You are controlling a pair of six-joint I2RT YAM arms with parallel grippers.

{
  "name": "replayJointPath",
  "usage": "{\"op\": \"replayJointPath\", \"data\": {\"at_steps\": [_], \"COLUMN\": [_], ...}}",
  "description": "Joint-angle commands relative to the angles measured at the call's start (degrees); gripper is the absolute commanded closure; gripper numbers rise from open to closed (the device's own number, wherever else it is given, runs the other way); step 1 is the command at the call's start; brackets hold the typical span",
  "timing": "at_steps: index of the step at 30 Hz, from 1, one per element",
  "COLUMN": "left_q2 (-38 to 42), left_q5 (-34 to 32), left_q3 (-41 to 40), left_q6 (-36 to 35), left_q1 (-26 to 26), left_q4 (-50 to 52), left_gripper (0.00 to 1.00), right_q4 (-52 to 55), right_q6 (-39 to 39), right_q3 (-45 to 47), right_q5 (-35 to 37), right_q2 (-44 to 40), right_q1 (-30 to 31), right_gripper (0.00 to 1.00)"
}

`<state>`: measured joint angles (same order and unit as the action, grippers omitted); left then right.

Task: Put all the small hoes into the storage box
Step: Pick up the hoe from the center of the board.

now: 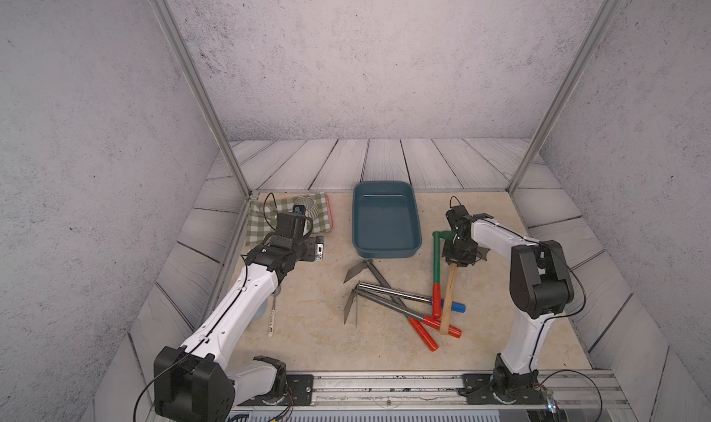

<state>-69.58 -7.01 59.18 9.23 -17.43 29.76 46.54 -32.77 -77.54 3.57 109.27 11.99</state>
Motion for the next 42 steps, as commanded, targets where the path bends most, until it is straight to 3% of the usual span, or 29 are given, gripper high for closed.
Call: {"op": "replayJointPath", "data": {"at_steps": [1, 15, 25, 42], "left_q2": [-0.2, -0.4, -0.4, -0.9], "left_q5": [0.5, 0.5, 0.4, 0.6], "left_q3": [-0.9, -0.9, -1.0, -0.8], "left_q6": [-0.4, -0.4, -0.4, -0.5], "left_q1": [-0.4, -0.4, -0.4, -0.4], "left_q4": [0.1, 0.0, 0.0, 0.0], "left_gripper": [0.07, 0.07, 0.07, 0.07], "right_q4": [0.1, 2.0, 2.8, 10.5], "right_q6": [0.9, 5.6, 8.5, 13.5], "right_q3": [1.1, -0.3, -3.3, -27.7], "right_q5": [3.2, 8.2, 7.6, 6.3], "right_q2": [-0.9, -8.6, -10.2, 0.8], "right_q1": [0.0, 0.0, 0.3, 6.3], "right_gripper": [0.99, 1.0, 1.0, 1.0]}}
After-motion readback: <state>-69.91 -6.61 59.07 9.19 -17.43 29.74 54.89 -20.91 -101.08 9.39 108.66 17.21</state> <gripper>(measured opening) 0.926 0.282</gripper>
